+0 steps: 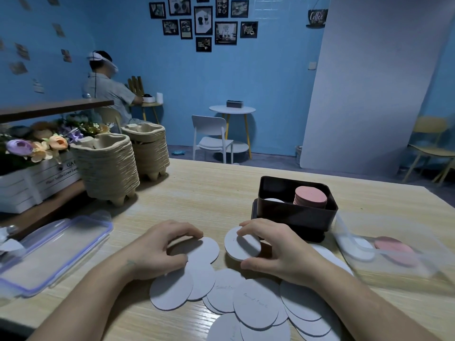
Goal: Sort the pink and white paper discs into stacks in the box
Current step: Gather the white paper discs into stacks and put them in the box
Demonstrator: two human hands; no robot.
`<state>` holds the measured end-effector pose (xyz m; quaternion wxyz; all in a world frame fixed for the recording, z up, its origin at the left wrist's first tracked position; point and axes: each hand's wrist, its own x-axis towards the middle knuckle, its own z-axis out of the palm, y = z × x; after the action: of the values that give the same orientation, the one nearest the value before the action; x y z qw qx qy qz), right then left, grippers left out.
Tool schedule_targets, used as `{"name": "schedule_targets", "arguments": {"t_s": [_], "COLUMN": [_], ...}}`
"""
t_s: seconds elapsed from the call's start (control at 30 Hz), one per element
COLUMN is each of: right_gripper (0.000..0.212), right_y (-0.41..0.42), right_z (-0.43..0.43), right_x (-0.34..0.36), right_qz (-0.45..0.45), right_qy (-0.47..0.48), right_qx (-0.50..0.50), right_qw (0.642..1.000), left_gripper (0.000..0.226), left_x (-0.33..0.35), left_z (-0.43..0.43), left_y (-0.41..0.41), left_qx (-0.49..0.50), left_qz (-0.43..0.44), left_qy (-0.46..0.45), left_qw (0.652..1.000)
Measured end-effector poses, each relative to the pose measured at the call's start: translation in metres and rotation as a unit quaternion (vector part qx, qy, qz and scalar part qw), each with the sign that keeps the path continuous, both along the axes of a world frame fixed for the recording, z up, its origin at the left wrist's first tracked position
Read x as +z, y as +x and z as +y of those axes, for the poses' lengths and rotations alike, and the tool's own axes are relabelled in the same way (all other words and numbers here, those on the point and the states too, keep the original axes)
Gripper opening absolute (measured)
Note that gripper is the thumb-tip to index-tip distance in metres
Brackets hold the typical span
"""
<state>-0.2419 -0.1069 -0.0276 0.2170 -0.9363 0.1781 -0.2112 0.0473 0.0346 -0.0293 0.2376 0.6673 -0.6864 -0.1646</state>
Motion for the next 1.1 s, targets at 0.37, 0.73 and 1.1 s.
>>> {"name": "schedule_targets", "arguments": {"t_s": [0.37, 0.73, 1.1], "right_gripper": [0.049, 0.044, 0.057], "right_y": [0.000, -0.001, 0.000], "right_z": [-0.001, -0.004, -0.001], "right_x": [0.001, -0.001, 0.000], "right_qz": [0.007, 0.020, 0.012], "right_qy": [-0.002, 0.007, 0.007], "right_qx": [-0.003, -0.039, -0.019], "right_qw": [1.000, 0.999, 1.000], "left_gripper": [0.058, 0.043, 0.028], "left_x": [-0.006, 0.001, -0.008], "left_z": [-0.020, -0.016, -0.030], "left_y": [-0.011, -0.022, -0.053], "left_qx": [-0.025, 0.020, -0.043], "left_qz": [0.003, 0.076, 0.014], "left_qy": [-0.007, -0.125, -0.210], "left_qw": [1.000, 0.989, 0.977]}}
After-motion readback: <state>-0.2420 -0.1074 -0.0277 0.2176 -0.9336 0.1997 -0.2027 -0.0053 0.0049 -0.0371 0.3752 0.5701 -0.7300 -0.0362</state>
